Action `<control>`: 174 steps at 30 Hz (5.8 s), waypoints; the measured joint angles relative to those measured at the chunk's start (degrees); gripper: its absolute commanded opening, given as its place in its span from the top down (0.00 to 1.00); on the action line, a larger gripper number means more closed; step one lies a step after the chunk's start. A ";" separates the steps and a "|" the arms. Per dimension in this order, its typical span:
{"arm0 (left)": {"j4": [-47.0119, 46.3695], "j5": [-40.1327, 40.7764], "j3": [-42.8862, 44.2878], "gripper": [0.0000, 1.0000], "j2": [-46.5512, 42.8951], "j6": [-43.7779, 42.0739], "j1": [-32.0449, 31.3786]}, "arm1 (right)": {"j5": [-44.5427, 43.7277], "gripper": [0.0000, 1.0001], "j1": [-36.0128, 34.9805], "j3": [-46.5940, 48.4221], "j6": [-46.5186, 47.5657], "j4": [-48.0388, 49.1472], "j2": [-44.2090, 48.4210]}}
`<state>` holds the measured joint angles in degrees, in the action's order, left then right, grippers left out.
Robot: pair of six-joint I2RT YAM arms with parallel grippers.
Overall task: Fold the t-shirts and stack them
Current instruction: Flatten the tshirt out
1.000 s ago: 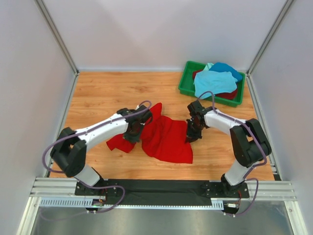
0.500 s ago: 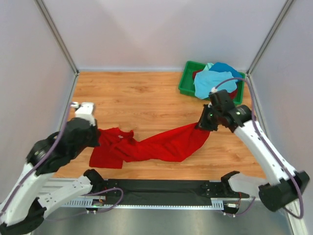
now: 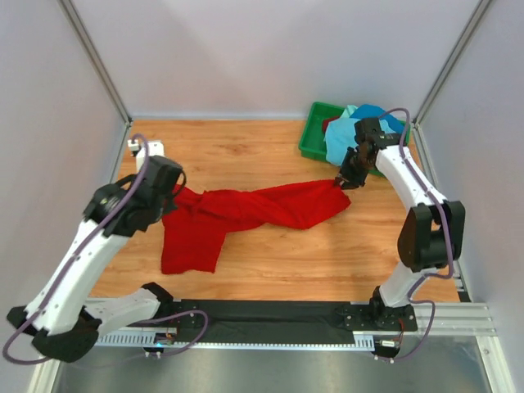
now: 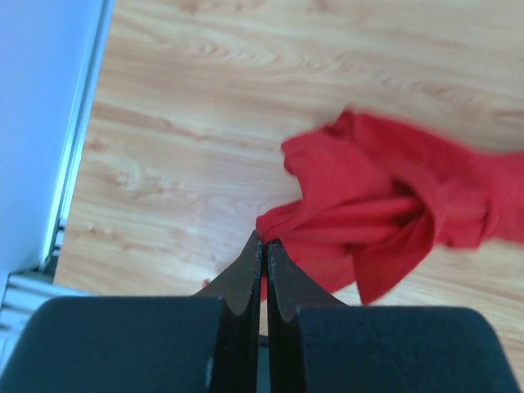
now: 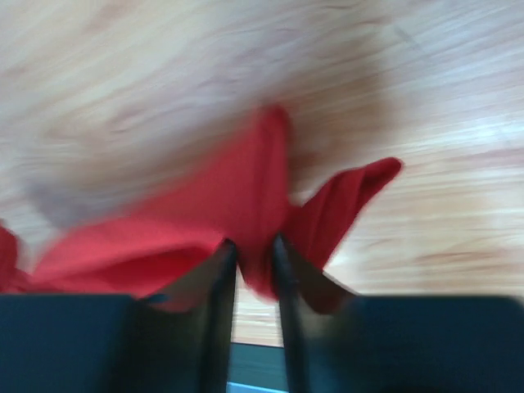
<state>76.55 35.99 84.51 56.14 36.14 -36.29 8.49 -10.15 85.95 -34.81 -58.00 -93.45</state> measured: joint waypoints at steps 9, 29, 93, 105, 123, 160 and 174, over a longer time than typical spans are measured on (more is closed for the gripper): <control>-0.57 -4.87 -14.80 0.37 1.18 -4.11 7.06 | -3.21 0.27 -6.45 -5.57 7.37 -1.64 1.40; -18.93 -18.60 -16.57 0.38 20.31 -15.50 7.76 | 6.16 0.32 -14.21 -10.49 5.46 10.80 -9.73; -15.47 -30.99 0.87 1.00 -7.78 -21.70 11.61 | -11.26 1.00 -43.21 -9.31 -7.15 3.26 32.92; -10.86 -26.58 22.77 1.00 6.14 -22.62 7.72 | -21.20 1.00 -43.19 4.07 -4.90 -3.78 31.08; -13.42 -28.37 30.29 1.00 -9.81 -27.78 6.38 | -15.34 0.99 -42.93 0.57 -6.54 -11.21 48.19; -6.93 -30.03 31.02 1.00 5.57 -16.92 6.38 | -10.91 0.63 -51.80 -8.24 23.43 44.24 3.26; -6.95 -30.58 29.00 1.00 3.41 -16.70 6.38 | -6.21 0.91 -51.78 -3.50 21.20 45.92 -3.54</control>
<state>69.60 5.41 113.51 59.55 19.44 -29.91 2.28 -61.93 82.46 -13.61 -12.08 -96.99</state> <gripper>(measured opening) 0.007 0.241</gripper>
